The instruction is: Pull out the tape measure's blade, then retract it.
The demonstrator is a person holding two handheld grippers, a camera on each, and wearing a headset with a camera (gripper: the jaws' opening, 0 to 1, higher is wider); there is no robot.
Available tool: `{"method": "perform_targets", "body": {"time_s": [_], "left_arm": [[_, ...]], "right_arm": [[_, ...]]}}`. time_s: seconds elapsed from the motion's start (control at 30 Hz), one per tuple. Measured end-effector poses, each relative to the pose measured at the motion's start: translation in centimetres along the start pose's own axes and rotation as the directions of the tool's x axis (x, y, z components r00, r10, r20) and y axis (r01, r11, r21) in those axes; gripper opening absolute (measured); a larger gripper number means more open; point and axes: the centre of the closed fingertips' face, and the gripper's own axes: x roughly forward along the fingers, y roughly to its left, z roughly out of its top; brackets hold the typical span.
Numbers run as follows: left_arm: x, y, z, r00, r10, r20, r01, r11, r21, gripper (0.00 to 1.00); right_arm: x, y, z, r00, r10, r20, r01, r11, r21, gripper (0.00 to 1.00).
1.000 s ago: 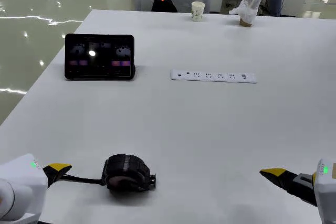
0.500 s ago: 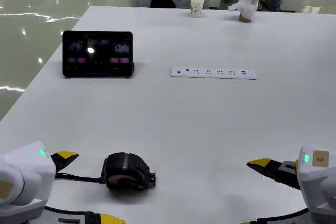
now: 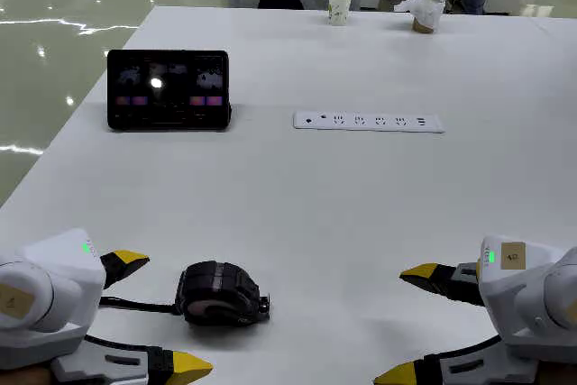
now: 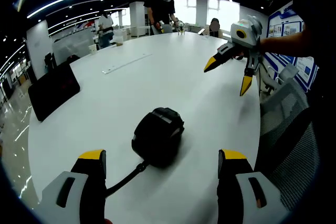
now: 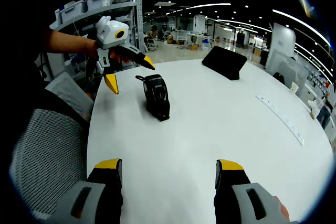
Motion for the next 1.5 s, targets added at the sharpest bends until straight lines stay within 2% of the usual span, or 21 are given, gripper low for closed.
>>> {"method": "perform_targets", "body": {"time_s": [0.37,0.7,0.97,1.5], "left_arm": [[0.8,0.2,0.1,0.9989,-0.042,-0.020,0.043,0.997,0.061,0.76],[1.7,0.5,0.1,0.9958,-0.074,-0.055,0.080,0.990,0.119,0.67],[2.3,0.6,0.0,0.9917,-0.100,-0.081,0.112,0.981,0.160,0.60],[3.1,0.4,-0.2,0.9808,-0.148,-0.128,0.176,0.953,0.247,0.46]], "right_arm": [[1.8,-0.4,0.6,0.9986,0.048,-0.021,-0.049,0.997,-0.062,0.63],[3.2,-0.7,1.5,0.9963,0.079,-0.034,-0.082,0.991,-0.106,0.56],[4.6,-0.7,2.2,0.9931,0.109,-0.043,-0.114,0.985,-0.133,0.51],[7.8,-0.4,3.6,0.9841,0.168,-0.058,-0.176,0.965,-0.194,0.41]]}}
